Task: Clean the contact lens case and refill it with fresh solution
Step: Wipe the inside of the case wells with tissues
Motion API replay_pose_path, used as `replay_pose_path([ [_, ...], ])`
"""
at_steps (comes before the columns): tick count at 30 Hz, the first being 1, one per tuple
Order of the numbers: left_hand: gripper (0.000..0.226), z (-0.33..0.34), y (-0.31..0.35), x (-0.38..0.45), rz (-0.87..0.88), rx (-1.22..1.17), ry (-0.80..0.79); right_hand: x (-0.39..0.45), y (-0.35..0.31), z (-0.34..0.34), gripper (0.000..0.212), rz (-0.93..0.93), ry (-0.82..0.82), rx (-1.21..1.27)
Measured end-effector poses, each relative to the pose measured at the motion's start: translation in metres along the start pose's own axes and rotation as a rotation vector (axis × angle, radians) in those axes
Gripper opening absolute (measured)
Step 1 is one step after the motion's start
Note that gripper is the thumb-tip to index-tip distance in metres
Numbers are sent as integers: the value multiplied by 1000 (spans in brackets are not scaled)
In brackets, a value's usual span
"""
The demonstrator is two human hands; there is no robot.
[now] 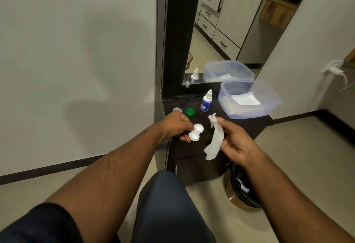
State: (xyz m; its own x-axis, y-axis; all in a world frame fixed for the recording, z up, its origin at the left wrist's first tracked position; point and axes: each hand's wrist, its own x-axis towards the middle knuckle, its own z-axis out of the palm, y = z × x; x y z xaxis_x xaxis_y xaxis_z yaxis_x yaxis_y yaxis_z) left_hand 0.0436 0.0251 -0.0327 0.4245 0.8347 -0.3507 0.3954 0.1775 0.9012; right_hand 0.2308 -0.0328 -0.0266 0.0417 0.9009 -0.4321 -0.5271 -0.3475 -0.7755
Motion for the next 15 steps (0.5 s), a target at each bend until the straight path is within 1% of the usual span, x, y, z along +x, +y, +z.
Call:
replay_pose_path([
  [3,15,0,0,-1,3,-1,-3,0,-5,12,22,-94,-20,-283],
  [5,14,0,0,-1,7,-2,-4,3,-8,18,25,-101,-55,-361],
  [7,13,0,1,-2,9,-2,-7,8,-7,21,27,-132,-41,-509],
  [9,14,0,1,-3,5,-2,-11,13,-4,22,24,-198,4,-684],
  [11,14,0,2,-3,0,-3,-11,15,-2,22,17,-260,35,-786],
  [13,14,0,2,-2,-4,-4,-11,17,-1,19,13,-306,22,-870],
  [15,13,0,2,-2,-8,-3,-15,18,-1,15,13,-375,-25,-985],
])
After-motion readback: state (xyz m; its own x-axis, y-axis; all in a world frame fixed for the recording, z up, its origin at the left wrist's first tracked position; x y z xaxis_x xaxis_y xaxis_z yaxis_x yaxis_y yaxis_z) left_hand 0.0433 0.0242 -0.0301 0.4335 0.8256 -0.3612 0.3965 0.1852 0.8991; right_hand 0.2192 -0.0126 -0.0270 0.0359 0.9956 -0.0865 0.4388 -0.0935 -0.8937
